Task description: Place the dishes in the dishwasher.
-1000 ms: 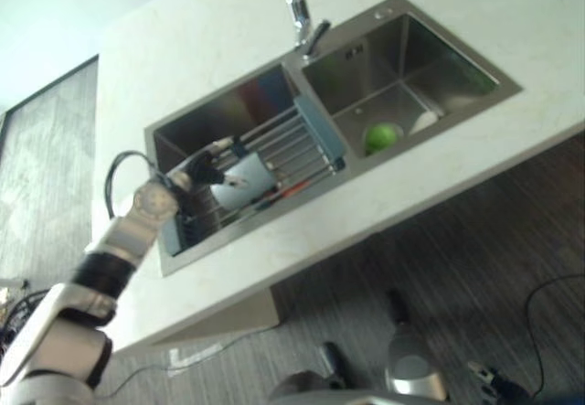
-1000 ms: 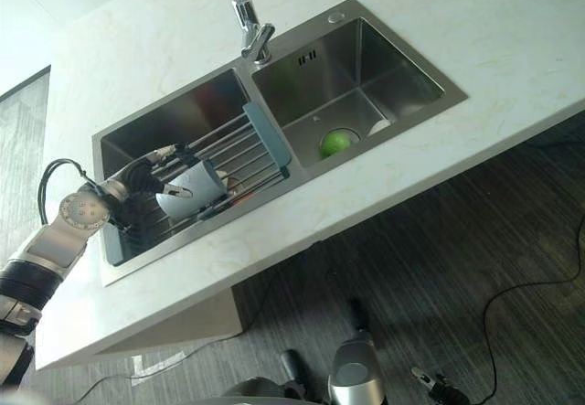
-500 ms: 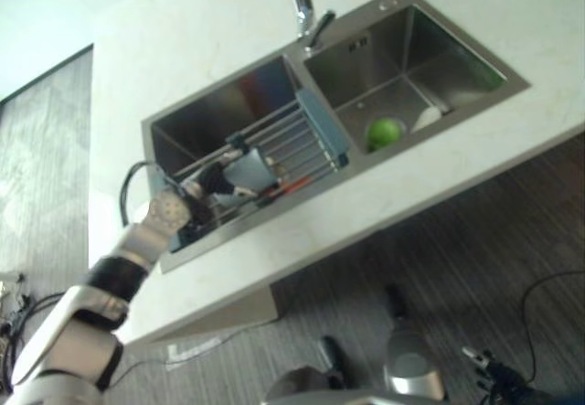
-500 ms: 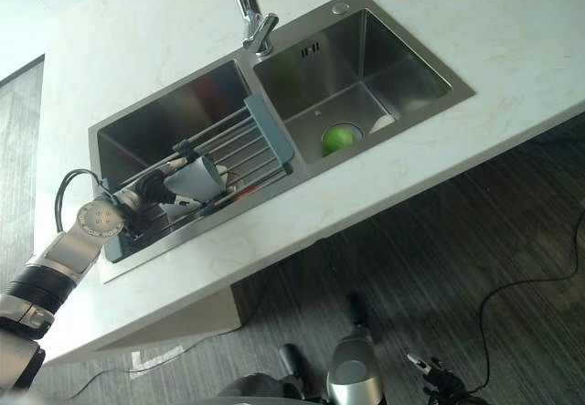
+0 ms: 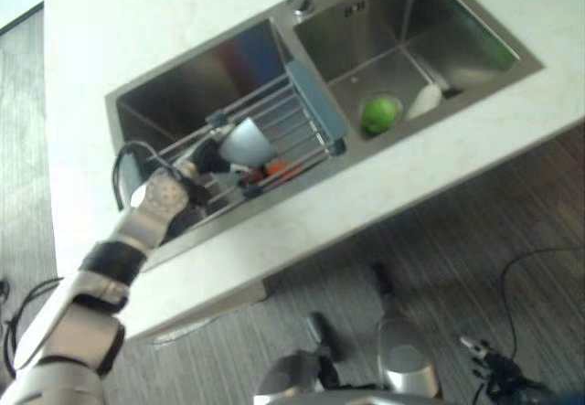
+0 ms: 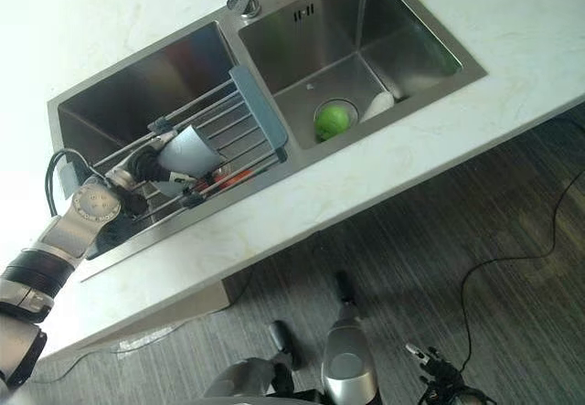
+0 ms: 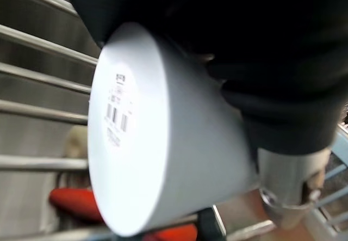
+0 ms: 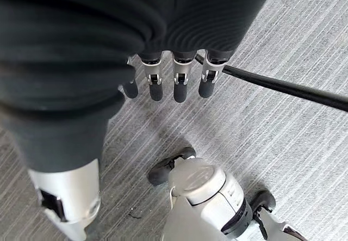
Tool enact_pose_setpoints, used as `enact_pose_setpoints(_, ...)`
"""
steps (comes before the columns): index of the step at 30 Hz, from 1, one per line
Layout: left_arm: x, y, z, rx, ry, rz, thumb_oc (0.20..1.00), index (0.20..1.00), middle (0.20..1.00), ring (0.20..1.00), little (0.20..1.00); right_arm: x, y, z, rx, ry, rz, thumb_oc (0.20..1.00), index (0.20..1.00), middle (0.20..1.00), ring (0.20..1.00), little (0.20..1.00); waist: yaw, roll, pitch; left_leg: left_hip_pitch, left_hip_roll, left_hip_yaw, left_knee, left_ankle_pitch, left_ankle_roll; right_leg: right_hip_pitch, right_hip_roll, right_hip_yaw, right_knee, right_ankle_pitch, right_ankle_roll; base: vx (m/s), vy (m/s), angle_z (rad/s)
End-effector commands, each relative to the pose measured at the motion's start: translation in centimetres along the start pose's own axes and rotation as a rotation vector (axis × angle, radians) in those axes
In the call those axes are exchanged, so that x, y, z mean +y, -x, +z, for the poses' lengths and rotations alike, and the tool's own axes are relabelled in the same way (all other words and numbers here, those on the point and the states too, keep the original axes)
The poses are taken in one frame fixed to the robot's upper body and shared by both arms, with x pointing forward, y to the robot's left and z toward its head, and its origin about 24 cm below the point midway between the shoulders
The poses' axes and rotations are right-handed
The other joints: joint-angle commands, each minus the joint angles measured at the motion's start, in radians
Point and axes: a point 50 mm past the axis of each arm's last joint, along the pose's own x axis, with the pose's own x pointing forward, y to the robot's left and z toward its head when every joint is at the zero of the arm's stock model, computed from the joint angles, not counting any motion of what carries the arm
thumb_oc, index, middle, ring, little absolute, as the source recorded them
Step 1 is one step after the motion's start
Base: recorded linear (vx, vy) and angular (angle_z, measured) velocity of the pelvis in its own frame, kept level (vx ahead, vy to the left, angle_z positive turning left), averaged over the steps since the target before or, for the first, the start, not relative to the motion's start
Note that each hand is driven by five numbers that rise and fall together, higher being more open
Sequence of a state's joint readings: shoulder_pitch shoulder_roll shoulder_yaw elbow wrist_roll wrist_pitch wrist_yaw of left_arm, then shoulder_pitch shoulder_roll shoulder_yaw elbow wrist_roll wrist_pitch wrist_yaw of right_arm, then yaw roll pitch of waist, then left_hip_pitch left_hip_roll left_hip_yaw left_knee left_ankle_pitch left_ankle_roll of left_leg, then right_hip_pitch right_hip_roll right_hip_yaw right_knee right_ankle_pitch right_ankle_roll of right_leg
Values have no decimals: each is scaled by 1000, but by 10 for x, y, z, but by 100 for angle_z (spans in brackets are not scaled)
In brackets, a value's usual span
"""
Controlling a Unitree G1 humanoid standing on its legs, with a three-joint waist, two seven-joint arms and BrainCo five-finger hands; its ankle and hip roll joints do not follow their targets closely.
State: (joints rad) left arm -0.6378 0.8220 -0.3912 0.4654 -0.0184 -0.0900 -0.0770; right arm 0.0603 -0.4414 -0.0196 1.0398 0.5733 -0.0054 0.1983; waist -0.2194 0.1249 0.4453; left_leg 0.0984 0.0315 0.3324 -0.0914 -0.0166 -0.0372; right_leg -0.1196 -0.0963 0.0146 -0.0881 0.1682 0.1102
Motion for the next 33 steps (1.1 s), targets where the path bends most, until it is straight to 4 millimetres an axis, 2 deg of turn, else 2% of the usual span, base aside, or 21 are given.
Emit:
enact_pose_setpoints(1,2,10,-31,138,-69,-15,1000,1000,1000,1000,1000,0,1,-3,19,-4,5,1000,1000,1000,1000,1000,-37,-53,-35,-140,9,-96,154,-71,10,-12,-94,-21,97,-121,81,-34,-11,-4)
enact_pose_setpoints(5,1,7,-29,141,-97,-36,1000,1000,1000,1000,1000,5,-1,0,5,-1,26,1000,1000,1000,1000,1000,-37,-57,-25,-150,12,-97,159,-69,10,-23,-95,-24,104,-119,80,0,0,0)
enact_pose_setpoints(6,1,7,-29,142,-108,-36,470,470,470,470,470,6,-1,1,2,0,29,1000,1000,1000,1000,1000,-38,-57,-24,-152,13,-97,160,-68,9,-24,-95,-24,105,-119,80,0,0,0)
enact_pose_setpoints(7,1,7,-28,143,-122,-43,200,200,200,200,200,7,-1,3,-3,1,32,1000,1000,1000,1000,1000,-37,-57,-22,-156,13,-98,163,-67,9,-28,-96,-24,106,-118,79,0,0,0)
enact_pose_setpoints(14,-2,6,-31,187,-249,-165,200,200,200,200,200,7,-2,10,-23,4,34,1000,1000,1000,1000,1000,-41,-53,-16,-156,13,-94,162,-67,9,-29,-91,-30,108,-121,77,0,0,0)
enact_pose_setpoints(16,-6,6,-28,150,-273,-197,200,200,200,200,200,6,-2,11,-27,7,34,1000,1000,1000,1000,1000,-41,-50,-17,-152,12,-92,159,-67,8,-25,-91,-31,105,-121,77,0,0,0)
enact_pose_setpoints(20,3,3,5,-88,-291,-110,200,200,200,200,200,3,-2,8,-21,12,32,1000,1000,1000,1000,1000,-38,-48,-27,-140,12,-88,151,-68,8,-11,-92,-37,98,-123,77,0,0,0)
enact_pose_setpoints(22,16,3,25,-202,-334,-5,200,200,200,200,200,1,0,1,-5,18,22,1000,1000,1000,1000,1000,-32,-44,-45,-121,12,-88,137,-66,7,6,-90,-45,92,-127,76,16,7,1)
enact_pose_setpoints(27,35,13,48,-343,-325,129,200,200,200,200,200,1,2,-14,38,28,6,1000,1000,1000,1000,1000,-12,-44,-86,-84,19,-82,120,-65,4,46,-90,-78,84,-135,75,17,-10,12)
enact_pose_setpoints(33,58,31,75,-492,-409,318,200,200,200,200,200,-4,6,-33,104,34,-26,1000,1000,1000,1000,1000,15,-36,-141,-35,35,-70,101,-58,-4,107,-86,-130,81,-159,67,7,-7,23)
